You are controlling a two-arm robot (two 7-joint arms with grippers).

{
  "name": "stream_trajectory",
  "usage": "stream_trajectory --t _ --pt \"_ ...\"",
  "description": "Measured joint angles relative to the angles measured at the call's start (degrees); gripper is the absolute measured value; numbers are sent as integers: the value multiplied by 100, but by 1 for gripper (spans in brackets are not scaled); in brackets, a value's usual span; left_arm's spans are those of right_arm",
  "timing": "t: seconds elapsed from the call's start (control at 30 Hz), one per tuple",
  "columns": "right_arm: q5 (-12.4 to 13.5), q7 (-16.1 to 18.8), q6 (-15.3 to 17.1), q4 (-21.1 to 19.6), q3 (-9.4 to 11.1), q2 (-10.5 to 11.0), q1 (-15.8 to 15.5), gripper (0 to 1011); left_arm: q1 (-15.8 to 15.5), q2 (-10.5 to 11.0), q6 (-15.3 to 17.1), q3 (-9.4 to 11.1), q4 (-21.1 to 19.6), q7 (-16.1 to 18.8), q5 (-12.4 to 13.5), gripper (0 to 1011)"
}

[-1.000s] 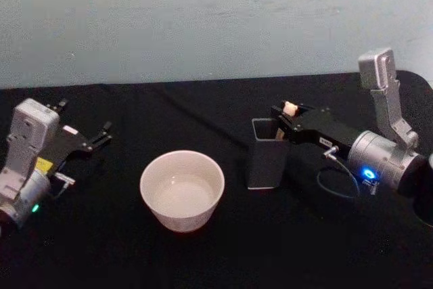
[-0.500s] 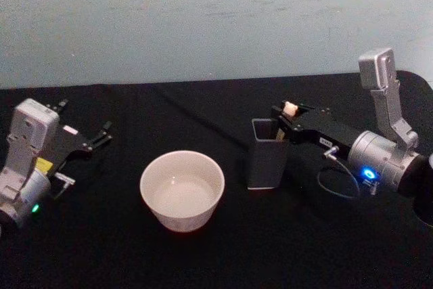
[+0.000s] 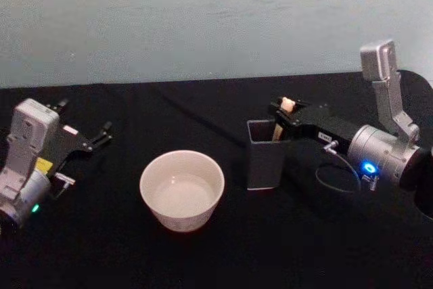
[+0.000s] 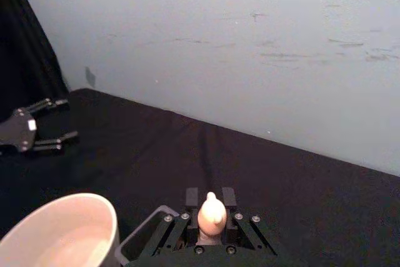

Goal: Pick up the stirring spoon with one hand, stir inside the cup, then place it back in its original position.

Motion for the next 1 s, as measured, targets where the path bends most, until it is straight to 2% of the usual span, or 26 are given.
stream_trajectory --t 0.2,0.43,1.0 --pt "255 46 136 -174 14 68 22 223 0 0 0 0 0 0 0 1001" --pt "429 29 154 -354 51 140 23 223 0 0 0 0 0 0 0 1001" --pt "877 -80 -19 -681 174 265 204 223 0 0 0 0 0 0 0 1001"
